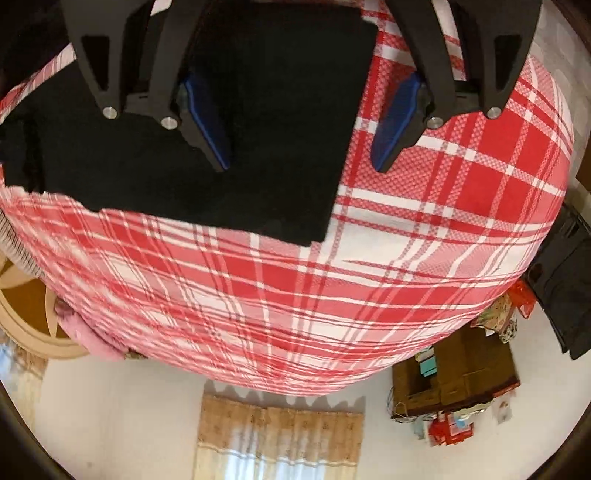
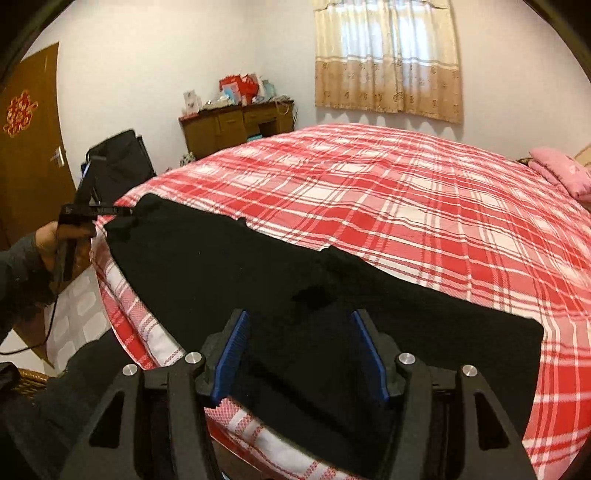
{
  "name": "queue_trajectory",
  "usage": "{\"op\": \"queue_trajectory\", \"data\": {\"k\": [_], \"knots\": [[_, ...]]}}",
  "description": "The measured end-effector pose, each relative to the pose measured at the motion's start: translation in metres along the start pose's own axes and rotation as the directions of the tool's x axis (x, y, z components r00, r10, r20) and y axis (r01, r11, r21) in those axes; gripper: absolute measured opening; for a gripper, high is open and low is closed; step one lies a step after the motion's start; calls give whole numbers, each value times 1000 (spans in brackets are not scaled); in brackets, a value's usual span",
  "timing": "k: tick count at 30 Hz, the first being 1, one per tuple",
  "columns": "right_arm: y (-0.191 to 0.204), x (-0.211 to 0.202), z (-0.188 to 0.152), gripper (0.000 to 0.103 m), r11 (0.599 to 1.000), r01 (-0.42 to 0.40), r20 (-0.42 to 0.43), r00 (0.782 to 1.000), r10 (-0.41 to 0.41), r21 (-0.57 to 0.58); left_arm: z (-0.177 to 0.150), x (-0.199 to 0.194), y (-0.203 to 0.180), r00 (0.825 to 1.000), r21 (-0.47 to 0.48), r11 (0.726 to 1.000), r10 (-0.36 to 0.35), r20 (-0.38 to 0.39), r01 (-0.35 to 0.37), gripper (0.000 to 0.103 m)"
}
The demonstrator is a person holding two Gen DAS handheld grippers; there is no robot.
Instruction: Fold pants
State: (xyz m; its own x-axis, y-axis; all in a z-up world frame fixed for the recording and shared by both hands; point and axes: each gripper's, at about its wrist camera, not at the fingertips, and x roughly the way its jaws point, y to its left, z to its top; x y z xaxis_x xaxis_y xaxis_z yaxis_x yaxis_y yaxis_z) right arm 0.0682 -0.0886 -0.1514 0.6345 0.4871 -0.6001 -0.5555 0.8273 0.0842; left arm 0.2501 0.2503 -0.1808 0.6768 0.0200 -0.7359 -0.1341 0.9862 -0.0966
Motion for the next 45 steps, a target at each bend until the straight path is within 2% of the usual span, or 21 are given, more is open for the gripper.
{"op": "queue_trajectory", "data": {"k": [3, 4, 5, 7, 8, 11, 14, 16, 20, 26, 29, 30, 35, 40, 45], "knots": [[-5, 0, -1, 59, 999, 4, 12, 1000, -5, 37, 0, -4, -2, 999, 6, 999, -33, -16, 33, 60], [-6, 0, -2, 59, 999, 4, 13, 1000, -4, 43, -1, -5, -2, 999, 0, 999, -45, -21, 45, 50], [-7, 0, -3, 59, 999, 3, 13, 1000, -4, 46, -2, -6, -2, 998, -6, 998, -65, -26, 65, 45], [-8, -2, -4, 59, 999, 6, 19, 1000, -7, 49, -4, -8, 2, 994, -41, 994, -105, -33, 104, 28], [-8, -4, -4, 59, 999, 8, 22, 1000, -9, 50, -4, -9, 4, 991, -63, 990, -129, -35, 126, 23], [-10, -8, -4, 59, 998, 12, 32, 999, -14, 56, -4, -19, 7, 982, -123, 974, -190, -4, 188, 22], [-16, -10, -4, 59, 997, 28, 27, 999, -30, 69, -2, -33, 6, 962, -170, 947, -268, 48, 272, 22], [-21, -12, -4, 60, 996, 36, 24, 999, -38, 82, 0, -43, 4, 935, -209, 911, -346, 82, 356, 22], [-27, -18, -3, 60, 994, 57, 25, 998, -59, 98, 7, -61, -14, 891, -218, 864, -437, 121, 453, 22], [-33, -32, -1, 60, 992, 77, 38, 996, -81, 103, 19, -80, -61, 815, -176, 795, -564, 137, 580, 22], [-39, -40, -1, 60, 990, 80, 44, 995, -86, 119, 23, -88, -85, 787, -146, 774, -603, 129, 617, 22], [-42, -44, -2, 61, 988, 78, 46, 995, -85, 130, 26, -90, -96, 771, -137, 758, -625, 124, 637, 22], [-57, -60, -9, 61, 978, 116, 48, 991, -126, 173, 34, -102, -139, 730, -66, 727, -677, 95, 683, 22], [-75, -75, -17, 61, 965, 155, 50, 984, -169, 213, 42, -111, -183, 701, -4, 702, -711, 55, 712, 22], [-95, -85, -25, 61, 944, 194, 44, 976, -213, 267, 46, -114, -222, 681, 42, 680, -733, 5, 732, 22]]}}
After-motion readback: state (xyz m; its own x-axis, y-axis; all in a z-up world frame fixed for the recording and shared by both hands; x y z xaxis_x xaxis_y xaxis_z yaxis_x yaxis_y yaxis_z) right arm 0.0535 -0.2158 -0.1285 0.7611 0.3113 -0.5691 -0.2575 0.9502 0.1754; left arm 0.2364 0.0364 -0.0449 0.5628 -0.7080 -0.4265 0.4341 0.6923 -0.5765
